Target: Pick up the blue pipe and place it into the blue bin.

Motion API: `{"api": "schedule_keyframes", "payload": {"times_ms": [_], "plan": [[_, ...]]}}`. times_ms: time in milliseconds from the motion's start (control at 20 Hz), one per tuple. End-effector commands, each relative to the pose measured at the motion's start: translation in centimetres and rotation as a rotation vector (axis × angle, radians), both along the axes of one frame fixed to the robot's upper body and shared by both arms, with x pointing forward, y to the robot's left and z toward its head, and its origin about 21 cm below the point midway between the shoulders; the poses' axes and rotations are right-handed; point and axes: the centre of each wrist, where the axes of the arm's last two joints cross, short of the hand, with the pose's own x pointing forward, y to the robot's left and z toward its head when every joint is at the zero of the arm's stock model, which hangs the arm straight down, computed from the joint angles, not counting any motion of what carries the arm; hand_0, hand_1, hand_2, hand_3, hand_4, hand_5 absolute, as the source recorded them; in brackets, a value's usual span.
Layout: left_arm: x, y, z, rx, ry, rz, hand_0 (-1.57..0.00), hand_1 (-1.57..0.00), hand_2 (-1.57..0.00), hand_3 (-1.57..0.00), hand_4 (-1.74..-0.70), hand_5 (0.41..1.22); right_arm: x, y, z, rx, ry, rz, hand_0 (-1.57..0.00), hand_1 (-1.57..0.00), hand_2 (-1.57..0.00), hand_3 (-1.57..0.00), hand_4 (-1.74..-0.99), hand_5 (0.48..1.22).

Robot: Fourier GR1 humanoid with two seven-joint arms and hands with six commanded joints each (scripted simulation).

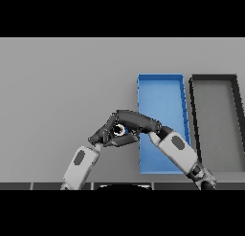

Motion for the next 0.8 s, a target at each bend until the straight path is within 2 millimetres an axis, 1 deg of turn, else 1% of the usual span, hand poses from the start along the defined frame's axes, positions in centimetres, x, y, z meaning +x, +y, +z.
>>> {"api": "schedule_keyframes", "payload": {"times_ms": [0, 100, 150, 200, 250, 300, 350, 400, 450, 500, 550, 600, 650, 750], "plan": [[0.0, 0.1, 0.0, 0.007, -0.001, 0.002, -1.57, -1.57, -1.57, -1.43, -1.73, 1.221, 0.0, 0.1, -0.3, 0.009, 0.005, -0.005, -1.51, -1.51, -1.51, -1.46, -1.71, 1.125], [0.3, 0.4, 0.1, 0.003, -0.026, 0.01, -1.57, -1.57, -1.57, -1.43, -1.73, 1.221, -0.5, 0.2, -0.2, 0.028, 0.013, -0.014, -1.53, -1.53, -1.53, -1.5, -1.721, 1.16], [0.1, 0.4, 0.0, 0.01, -0.025, 0.012, -1.57, -1.57, -1.57, -1.42, -1.73, 1.221, -0.5, 0.2, -0.4, 0.031, 0.026, -0.024, -1.54, -1.54, -1.54, -1.52, -1.725, 1.172], [0.4, 0.5, 0.1, 0.008, -0.04, 0.025, -1.57, -1.57, -1.57, -1.42, -1.73, 1.221, -0.5, 0.4, -0.2, 0.037, 0.022, -0.037, -1.55, -1.55, -1.55, -1.53, -1.728, 1.182], [0.5, 0.6, 0.2, 0.017, -0.077, 0.046, -1.57, -1.57, -1.57, -1.45, -1.72, 1.221, -0.5, 0.2, -0.2, 0.038, 0.012, -0.044, -1.55, -1.55, -1.55, -1.54, -1.731, 1.19], [0.4, 0.6, 0.1, 0.045, -0.086, 0.056, -1.46, -1.34, -1.29, -1.17, -1.6, 1.221, -0.4, 0.2, -0.4, 0.042, 0.007, -0.05, -1.56, -1.56, -1.56, -1.54, -1.733, 1.196], [0.3, 1.1, 0.0, 0.04, -0.088, 0.029, -1.17, -1.07, -1.03, -0.93, -1.47, 1.221, -0.5, 0.1, -0.2, 0.034, 0.007, -0.049, -1.56, -1.56, -1.56, -1.55, -1.734, 1.201], [0.2, 1.3, 0.1, 0.059, -0.083, 0.001, -0.94, -0.86, -0.83, -0.75, -1.37, 1.221, -0.6, 0.2, -0.1, 0.024, 0.012, -0.055, -1.56, -1.56, -1.56, -1.55, -1.736, 1.205], [0.4, 1.2, 0.2, 0.096, -0.084, -0.016, -0.75, -0.69, -0.66, -0.6, -1.28, 1.221, -0.9, 0.3, -0.3, 0.025, 0.022, -0.053, -1.56, -1.56, -1.56, -1.56, -1.737, 1.208], [0.5, 1.4, 0.1, 0.11, -0.087, -0.025, -0.6, -0.55, -0.53, -0.48, -1.21, 1.221, -1.0, 0.3, -0.4, 0.027, 0.024, -0.064, -1.56, -1.56, -1.56, -1.56, -1.738, 1.211], [0.3, 1.6, 0.1, 0.131, -0.102, -0.024, -0.48, -0.44, -0.42, -0.38, -1.14, 1.132, -1.0, 0.2, -0.2, 0.023, 0.026, -0.075, -1.57, -1.57, -1.57, -1.56, -1.738, 1.213], [0.4, 1.5, 0.2, 0.139, -0.095, -0.018, -0.38, -0.35, -0.34, -0.3, -1.08, 1.029, -1.0, 0.5, -0.1, 0.015, 0.024, -0.077, -1.57, -1.57, -1.57, -1.56, -1.739, 1.214], [0.3, 1.3, 0.0, 0.156, -0.076, -0.004, -0.31, -0.28, -0.27, -0.24, -1.05, 0.938, -0.9, 0.7, 0.2, 0.012, 0.021, -0.08, -1.57, -1.57, -1.57, -1.56, -1.739, 1.216], [0.0, 1.6, 0.1, 0.157, -0.05, 0.016, -0.2, -0.18, -0.17, -0.16, -1.0, 0.77, -1.1, 0.5, 0.1, 0.016, 0.01, -0.079, -1.57, -1.57, -1.57, -1.57, -1.74, 1.218]]}}
